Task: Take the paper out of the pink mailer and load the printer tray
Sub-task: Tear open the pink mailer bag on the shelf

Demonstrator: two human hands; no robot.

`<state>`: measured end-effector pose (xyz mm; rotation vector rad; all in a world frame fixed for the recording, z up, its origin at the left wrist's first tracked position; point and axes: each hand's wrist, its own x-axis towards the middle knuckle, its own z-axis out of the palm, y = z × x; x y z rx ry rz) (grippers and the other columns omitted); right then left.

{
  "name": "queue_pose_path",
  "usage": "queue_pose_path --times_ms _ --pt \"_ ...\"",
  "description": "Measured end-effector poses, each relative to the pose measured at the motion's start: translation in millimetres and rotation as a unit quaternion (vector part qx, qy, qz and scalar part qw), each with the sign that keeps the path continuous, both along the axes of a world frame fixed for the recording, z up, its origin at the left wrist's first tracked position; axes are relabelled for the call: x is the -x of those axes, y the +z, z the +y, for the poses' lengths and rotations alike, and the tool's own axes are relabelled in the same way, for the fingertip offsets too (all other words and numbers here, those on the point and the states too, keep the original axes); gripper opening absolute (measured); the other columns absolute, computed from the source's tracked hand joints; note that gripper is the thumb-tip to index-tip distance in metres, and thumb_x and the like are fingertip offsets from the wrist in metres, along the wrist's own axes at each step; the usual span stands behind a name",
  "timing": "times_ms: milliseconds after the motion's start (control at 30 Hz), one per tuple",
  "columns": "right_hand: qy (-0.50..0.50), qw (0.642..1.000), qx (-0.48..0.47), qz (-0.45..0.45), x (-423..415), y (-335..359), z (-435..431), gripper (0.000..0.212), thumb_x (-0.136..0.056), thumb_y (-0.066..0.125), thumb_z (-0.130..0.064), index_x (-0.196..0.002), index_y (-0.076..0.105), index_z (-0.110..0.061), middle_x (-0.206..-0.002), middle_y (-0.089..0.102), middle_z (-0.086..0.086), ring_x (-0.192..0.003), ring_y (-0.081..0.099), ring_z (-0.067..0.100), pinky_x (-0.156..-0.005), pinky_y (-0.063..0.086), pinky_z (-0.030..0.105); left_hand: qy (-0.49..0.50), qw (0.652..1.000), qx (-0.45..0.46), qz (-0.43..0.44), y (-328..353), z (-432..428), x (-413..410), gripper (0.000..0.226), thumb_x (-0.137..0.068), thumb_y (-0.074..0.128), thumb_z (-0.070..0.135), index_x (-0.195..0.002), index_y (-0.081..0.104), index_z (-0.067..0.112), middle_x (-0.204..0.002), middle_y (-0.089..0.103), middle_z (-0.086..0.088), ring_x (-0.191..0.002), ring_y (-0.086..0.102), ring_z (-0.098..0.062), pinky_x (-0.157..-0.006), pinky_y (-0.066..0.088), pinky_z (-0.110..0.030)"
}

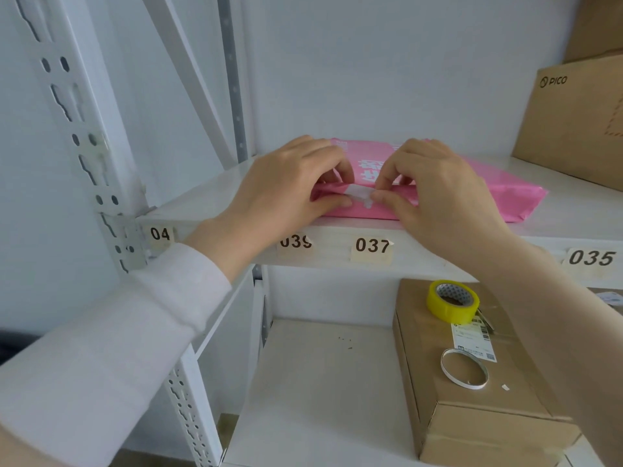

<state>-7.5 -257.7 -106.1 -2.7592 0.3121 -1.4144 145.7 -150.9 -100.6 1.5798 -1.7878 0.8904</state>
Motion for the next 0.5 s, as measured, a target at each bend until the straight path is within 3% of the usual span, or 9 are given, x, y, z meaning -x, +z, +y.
queue_pose_path --times_ms 167,267,400,500 --pt "0.019 1.0 -0.013 0.004 -1 1 0 0.01 -0.076 0.065 -0.022 -0.071 0.061 -0.013 -0.08 0.052 -0.003 -0.079 0.052 0.027 -0.07 0.047 0.046 -0.01 0.995 -0.038 0.088 2 -4 1 0.022 -0.07 0.075 0.027 -0.082 0.059 0.018 -0.068 0.043 0.023 -0.073 0.043 -0.006 -0.066 0.043 -0.03" --pt "0.014 1.0 0.003 -0.025 -1 -4 0 0.013 -0.074 0.058 -0.028 -0.074 0.061 -0.015 -0.077 0.048 -0.005 -0.076 0.051 0.028 -0.072 0.046 0.047 -0.017 0.99 -0.052 0.13 3 -4 1 0.022 -0.069 0.076 0.027 -0.08 0.059 0.021 -0.07 0.047 0.02 -0.076 0.047 -0.004 -0.07 0.047 -0.034" --pt "-0.02 0.996 0.064 -0.05 -6 -11 6 0.025 -0.067 0.067 -0.04 -0.079 0.064 -0.018 -0.08 0.058 0.002 -0.08 0.051 0.03 -0.071 0.042 0.043 -0.01 0.988 -0.058 0.141 5 -4 3 0.02 -0.067 0.075 0.02 -0.077 0.058 0.024 -0.067 0.049 0.019 -0.076 0.049 -0.012 -0.069 0.047 -0.038" --pt "-0.026 0.993 0.07 -0.087 -14 -11 8 0.022 -0.069 0.069 -0.039 -0.073 0.067 -0.017 -0.077 0.063 0.002 -0.078 0.054 0.029 -0.069 0.039 0.04 -0.002 0.989 -0.046 0.139 4 -3 4 0.019 -0.067 0.072 0.014 -0.077 0.058 0.022 -0.065 0.047 0.02 -0.074 0.046 -0.01 -0.067 0.046 -0.037"
